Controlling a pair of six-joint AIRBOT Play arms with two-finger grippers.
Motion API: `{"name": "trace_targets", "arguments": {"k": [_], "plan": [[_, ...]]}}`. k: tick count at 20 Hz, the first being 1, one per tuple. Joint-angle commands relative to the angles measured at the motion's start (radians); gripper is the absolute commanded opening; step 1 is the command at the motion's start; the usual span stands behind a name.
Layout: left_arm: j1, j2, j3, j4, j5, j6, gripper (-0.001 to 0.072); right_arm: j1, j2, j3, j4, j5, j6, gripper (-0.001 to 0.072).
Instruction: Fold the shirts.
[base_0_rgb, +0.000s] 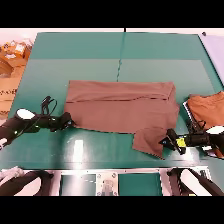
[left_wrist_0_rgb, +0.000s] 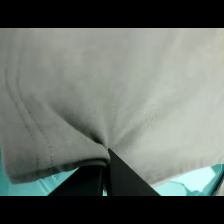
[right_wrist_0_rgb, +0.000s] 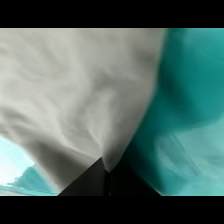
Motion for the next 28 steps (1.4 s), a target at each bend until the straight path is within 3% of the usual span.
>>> {"name": "trace_targets", "arguments": {"k": [1,5,8,14,16,24,27,28], "plan": [[0.009,0.001,0.043,0.108,-0.095,-0.033,0.0025,0.0,0.003,0.063,-0.002,0.033,-0.012,0.0021],[0.009,0.001,0.184,0.521,-0.359,-0.208,0.0025,0.0,0.051,0.152,-0.165,0.173,0.089,0.0021],[0.009,0.001,0.239,0.617,-0.453,-0.221,0.0026,0.0,0.141,0.187,-0.164,0.196,0.101,0.0021],[0.008,-0.002,0.357,0.528,-0.346,-0.229,0.0026,0.004,0.138,0.399,0.113,0.144,0.038,0.0022],[0.009,-0.018,0.395,0.506,-0.286,-0.229,0.0026,0.034,0.083,0.46,0.128,0.092,0.035,0.0022],[0.008,-0.313,0.588,0.3,-0.09,-0.169,0.0026,0.204,-0.386,0.68,0.183,-0.213,-0.043,0.0029],[0.006,-0.436,0.635,0.153,-0.008,-0.096,0.0028,0.219,-0.57,0.787,0.183,-0.238,-0.043,0.0052],[0.006,-0.468,0.645,0.106,0.019,-0.082,0.0085,0.219,-0.628,0.827,0.185,-0.242,-0.049,0.0063]]}}
